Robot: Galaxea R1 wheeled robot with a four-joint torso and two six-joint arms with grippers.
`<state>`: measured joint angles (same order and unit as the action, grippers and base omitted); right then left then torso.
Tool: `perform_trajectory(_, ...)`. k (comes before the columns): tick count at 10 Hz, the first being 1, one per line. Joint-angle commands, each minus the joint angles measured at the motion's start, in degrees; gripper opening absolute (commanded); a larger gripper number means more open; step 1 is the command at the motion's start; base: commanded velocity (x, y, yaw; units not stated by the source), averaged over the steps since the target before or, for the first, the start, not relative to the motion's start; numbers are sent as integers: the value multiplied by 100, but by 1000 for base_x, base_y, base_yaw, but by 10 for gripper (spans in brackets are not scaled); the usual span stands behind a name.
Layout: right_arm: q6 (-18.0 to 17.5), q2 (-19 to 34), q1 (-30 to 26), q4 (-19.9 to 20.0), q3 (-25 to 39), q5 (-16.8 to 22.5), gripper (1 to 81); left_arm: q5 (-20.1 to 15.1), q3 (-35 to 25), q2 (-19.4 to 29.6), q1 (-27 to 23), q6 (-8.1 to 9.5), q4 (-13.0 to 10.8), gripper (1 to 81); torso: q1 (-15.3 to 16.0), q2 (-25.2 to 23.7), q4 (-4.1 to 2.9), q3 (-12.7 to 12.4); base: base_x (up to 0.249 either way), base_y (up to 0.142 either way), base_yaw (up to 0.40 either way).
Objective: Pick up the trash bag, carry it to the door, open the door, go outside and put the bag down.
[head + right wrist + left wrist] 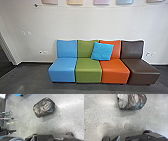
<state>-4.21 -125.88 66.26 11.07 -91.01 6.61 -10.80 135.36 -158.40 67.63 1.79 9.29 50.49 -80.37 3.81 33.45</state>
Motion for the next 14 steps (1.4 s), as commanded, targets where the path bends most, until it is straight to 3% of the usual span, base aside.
perform_trajectory(1, -10, 306, -968, 414, -56, 982, 811, -335, 69, 72, -615, 23, 266, 811, 354, -549, 0, 119, 0, 0, 0)
perform_trajectory(2, -10, 306, -1022, 405, -47, 992, 811, -335, 69, 63, -650, 23, 266, 811, 476, -746, 0, 542, 0, 0, 0)
perform_trajectory(4, -10, 298, -1162, 414, -56, 1000, 811, -370, 69, 71, -747, 23, 327, 811, 669, -1061, 0, 700, 0, 0, 0)
perform_trajectory(9, -19, 324, -1320, 422, -29, 1167, 811, -862, 201, 186, -1528, 23, 917, 811, 1313, -2075, 0, 1663, 0, 0, 0)
perform_trajectory(10, -19, 324, -1329, 431, -29, 1167, 811, -1056, 201, 230, -1722, 23, 1005, 811, 1441, -2273, 0, 1314, 0, 0, 0)
perform_trajectory(11, -19, 333, -1329, 458, -29, 1238, 811, -1152, 184, 230, -1898, 23, 1057, 811, 1561, -2466, 0, 1486, 0, 0, 0)
perform_trajectory(14, -19, 332, -1408, 492, -20, 1361, 811, -1311, 201, 90, -2258, 23, 1206, 811, 1871, -2955, 0, 1620, 0, 0, 0)
